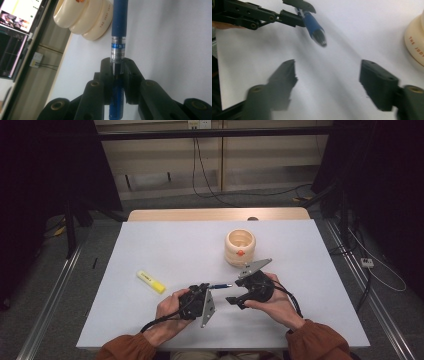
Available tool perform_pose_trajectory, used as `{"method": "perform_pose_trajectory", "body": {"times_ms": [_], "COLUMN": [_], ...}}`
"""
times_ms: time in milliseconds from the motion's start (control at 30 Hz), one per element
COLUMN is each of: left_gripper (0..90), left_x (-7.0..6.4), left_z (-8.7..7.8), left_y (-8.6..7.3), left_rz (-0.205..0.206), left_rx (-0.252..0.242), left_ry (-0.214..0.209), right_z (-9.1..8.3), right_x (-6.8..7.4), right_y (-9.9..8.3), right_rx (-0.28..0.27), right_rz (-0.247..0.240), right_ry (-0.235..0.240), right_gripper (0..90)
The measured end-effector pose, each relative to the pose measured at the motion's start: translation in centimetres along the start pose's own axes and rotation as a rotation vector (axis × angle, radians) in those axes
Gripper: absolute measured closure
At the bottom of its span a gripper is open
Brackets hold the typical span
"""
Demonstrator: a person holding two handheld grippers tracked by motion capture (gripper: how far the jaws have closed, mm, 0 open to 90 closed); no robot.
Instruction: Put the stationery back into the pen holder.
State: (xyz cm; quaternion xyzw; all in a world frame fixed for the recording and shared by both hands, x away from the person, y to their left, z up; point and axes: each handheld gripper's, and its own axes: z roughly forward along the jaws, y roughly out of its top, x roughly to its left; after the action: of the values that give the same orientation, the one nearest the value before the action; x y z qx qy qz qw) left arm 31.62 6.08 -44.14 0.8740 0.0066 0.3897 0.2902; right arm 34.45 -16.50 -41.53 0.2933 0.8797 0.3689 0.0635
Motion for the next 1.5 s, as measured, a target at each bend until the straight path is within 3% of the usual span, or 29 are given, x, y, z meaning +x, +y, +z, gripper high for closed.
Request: {"method": "perform_pose_trajectory", "body": {"times_ms": [133,367,467,600,833,900,1100,1233,1267,1467,1500], "left_gripper": [80.1,80.1,80.1,80.1,80.1,80.1,80.0,80.0,80.0,80.1,80.0], "left_x": [0.4,1.7,2.1,2.5,3.1,3.3,4.1,4.7,4.9,6.1,6.4], "left_z": [-0.1,-0.5,-0.5,-0.6,-0.8,-0.8,-1.1,-1.3,-1.4,-1.6,-1.6], "left_y": [-0.5,-1.4,-1.7,-1.9,-2.2,-2.3,-2.7,-2.8,-2.7,-2.4,-2.3], "left_rz": [-0.098,-0.234,-0.322,-0.399,-0.549,-0.591,-0.678,-0.715,-0.741,-0.777,-0.768], "left_rx": [-0.024,-0.045,-0.069,-0.092,-0.143,-0.153,-0.181,-0.194,-0.203,-0.203,-0.200], "left_ry": [-0.027,-0.078,-0.122,-0.175,-0.266,-0.290,-0.337,-0.357,-0.365,-0.388,-0.385], "right_z": [0.0,-0.1,-0.5,-1.1,-2.4,-2.5,-2.8,-3.2,-3.4,-4.5,-4.6], "right_x": [-0.2,-0.3,-0.5,-0.7,-1.1,-1.2,-1.3,-1.3,-1.3,-1.6,-1.6], "right_y": [-0.2,-0.8,-1.3,-2.0,-3.3,-3.7,-5.2,-5.8,-5.9,-7.2,-7.4], "right_rx": [-0.018,-0.033,-0.064,-0.106,-0.162,-0.171,-0.182,-0.205,-0.217,-0.247,-0.248], "right_rz": [0.023,0.039,0.062,0.077,0.132,0.144,0.177,0.181,0.182,0.217,0.219], "right_ry": [-0.025,-0.082,-0.089,-0.102,-0.177,-0.180,-0.196,-0.223,-0.238,-0.262,-0.262], "right_gripper": [17.0,9.6,9.2,8.6,10.2,10.0,11.4,11.3,11.3,9.7,9.6]}}
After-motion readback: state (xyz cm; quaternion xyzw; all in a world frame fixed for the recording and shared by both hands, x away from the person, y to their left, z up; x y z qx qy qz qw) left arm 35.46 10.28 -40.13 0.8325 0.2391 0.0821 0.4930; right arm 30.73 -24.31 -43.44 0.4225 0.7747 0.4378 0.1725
